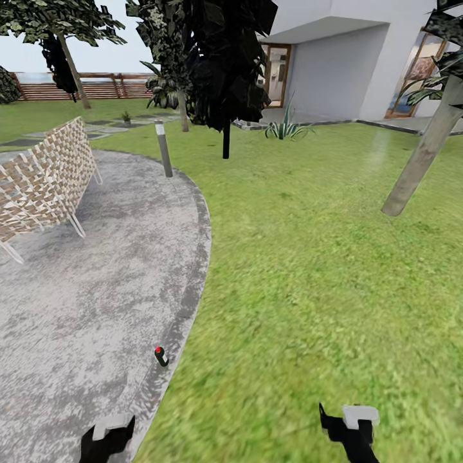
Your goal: Pick up the pesticide atomizer in the garden and spray insectifuge to fully cover both potted plants in the garden.
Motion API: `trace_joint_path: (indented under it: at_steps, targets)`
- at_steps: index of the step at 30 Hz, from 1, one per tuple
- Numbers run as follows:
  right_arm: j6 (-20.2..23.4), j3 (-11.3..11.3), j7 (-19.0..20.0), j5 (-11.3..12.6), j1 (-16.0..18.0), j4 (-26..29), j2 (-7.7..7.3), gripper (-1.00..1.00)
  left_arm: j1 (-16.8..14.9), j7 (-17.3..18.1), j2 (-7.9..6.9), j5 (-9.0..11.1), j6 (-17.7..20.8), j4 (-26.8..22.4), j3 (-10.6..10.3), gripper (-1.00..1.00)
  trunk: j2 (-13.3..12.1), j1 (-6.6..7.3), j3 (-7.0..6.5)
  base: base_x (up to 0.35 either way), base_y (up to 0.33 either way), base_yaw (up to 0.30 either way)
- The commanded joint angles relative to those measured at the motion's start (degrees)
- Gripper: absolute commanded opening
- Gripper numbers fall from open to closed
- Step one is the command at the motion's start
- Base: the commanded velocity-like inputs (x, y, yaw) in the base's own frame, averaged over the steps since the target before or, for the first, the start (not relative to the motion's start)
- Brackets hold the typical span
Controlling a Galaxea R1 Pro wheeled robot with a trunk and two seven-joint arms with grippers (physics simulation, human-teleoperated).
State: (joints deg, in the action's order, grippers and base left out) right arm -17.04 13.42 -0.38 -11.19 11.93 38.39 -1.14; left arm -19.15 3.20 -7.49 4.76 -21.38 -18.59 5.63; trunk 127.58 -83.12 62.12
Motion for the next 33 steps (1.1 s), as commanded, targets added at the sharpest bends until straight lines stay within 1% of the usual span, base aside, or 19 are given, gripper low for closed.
trace_joint_path:
  at_steps: [1, 4, 6, 10, 12, 16, 21, 29, 33]
  targets:
    - [-0.14, 0.20, -0.01, -0.59, 2.58, 0.19, 0.03, 1.00, -1.98, 0.27, 0.10, 0.00, -0.01, 0.13, 0.09, 1.00, 0.02, 0.01, 0.05, 0.001, -0.002, 0.000]
    - [-0.14, 0.20, 0.05, -0.58, 5.96, 0.61, 0.01, 1.00, -5.03, 0.15, 0.22, -0.32, 0.09, 0.20, 0.13, 1.00, 0.02, 0.01, 0.05, 0.000, 0.000, 0.000]
    - [-0.19, 0.14, 0.25, -0.66, 6.70, 0.67, -0.04, 1.00, -5.85, 0.09, 0.47, -0.47, 0.09, 0.23, 0.16, 1.00, 0.02, 0.01, 0.05, 0.000, 0.000, 0.000]
    - [-0.30, -0.01, 0.36, -0.96, 6.96, 0.65, 0.06, 1.00, -5.99, 0.06, 0.46, -0.59, -0.03, 0.23, 0.13, 1.00, 0.02, 0.01, 0.05, 0.000, 0.000, 0.000]
    - [-0.35, -0.01, 0.31, -1.66, 7.03, 0.61, 0.08, 1.00, -5.62, 0.06, -0.03, -0.25, -0.21, -0.04, 0.54, 1.00, 0.02, 0.01, 0.05, 0.000, 0.000, 0.000]
    - [-0.32, 0.02, 0.37, -1.86, 7.05, 0.55, 0.09, 1.00, -5.44, 0.12, -0.27, -0.14, -0.23, -0.11, 0.60, 1.00, 0.02, 0.01, 0.05, 0.082, 0.000, 0.000]
    - [-0.43, 0.10, 0.14, -1.75, 7.05, 0.44, 0.15, 1.00, -5.46, 0.14, -0.31, -0.04, -0.14, -0.22, 0.61, 1.00, 0.02, 0.01, 0.05, 0.280, -0.052, 0.016]
    - [-0.36, 0.11, 0.19, -1.81, 7.05, 0.45, 0.18, 1.00, -5.46, 0.14, -0.08, 0.07, -0.24, -0.23, 0.61, 1.00, 0.02, 0.01, 0.10, 0.287, -0.199, 0.228]
    - [-0.40, 0.11, 0.28, -1.99, 7.04, 0.44, 0.10, 1.00, -5.46, 0.10, -0.07, 0.07, -0.24, -0.23, 0.61, 1.00, 0.02, 0.01, 0.13, 0.284, -0.209, 0.054]
